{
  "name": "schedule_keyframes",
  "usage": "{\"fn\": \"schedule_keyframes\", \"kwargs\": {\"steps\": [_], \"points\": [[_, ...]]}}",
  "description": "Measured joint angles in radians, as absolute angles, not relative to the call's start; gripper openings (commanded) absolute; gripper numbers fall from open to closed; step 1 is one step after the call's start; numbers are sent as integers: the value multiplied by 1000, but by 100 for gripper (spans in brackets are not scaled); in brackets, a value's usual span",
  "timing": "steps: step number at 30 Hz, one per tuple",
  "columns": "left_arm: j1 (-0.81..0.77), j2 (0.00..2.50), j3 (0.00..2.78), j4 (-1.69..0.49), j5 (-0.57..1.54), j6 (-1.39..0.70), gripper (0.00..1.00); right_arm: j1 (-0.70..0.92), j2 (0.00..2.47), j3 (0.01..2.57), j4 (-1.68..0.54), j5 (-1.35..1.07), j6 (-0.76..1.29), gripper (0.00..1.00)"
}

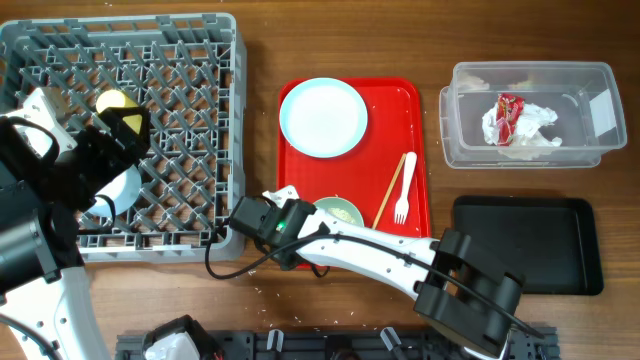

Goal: Sort waste into correct bins and load items into the dishwasher rack
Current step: 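Grasp the green rice bowl rim with the right gripper and lift, then tip the green bowl over the black tray to dump the rice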

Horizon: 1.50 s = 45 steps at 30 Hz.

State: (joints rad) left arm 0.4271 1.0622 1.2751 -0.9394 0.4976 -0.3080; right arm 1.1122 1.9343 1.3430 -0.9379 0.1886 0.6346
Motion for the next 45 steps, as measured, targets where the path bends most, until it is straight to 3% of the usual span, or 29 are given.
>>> {"fn": "schedule_keyframes", "kwargs": {"steps": [8, 13, 19, 24, 25, 30, 40, 45], "points": [[427, 1062, 1275, -939, 498, -308, 100, 1071, 1934, 1363, -1199, 265, 822, 4], [427, 1062, 1275, -939, 498, -308, 100, 933, 1909, 1431, -1290, 270, 908, 4], [427, 1062, 1275, -939, 498, -308, 100, 713, 1710, 1485, -1340, 250, 893, 5], [427, 1062, 1275, -939, 498, -308, 100, 342, 1489, 1505, -1401, 81, 693, 4], [427, 1062, 1275, -939, 498, -308, 100, 207, 1478, 1505, -1421, 37, 627, 4], [427, 1062, 1275, -939, 498, -308, 100, -139, 1477, 1462, -1450, -110, 427, 4], [427, 1062, 1275, -939, 498, -308, 100, -581, 1475, 1270, -1414, -438, 146, 4], [427, 1062, 1275, -939, 498, -308, 100, -714, 1475, 1140, -1365, -571, 67, 4]]}}
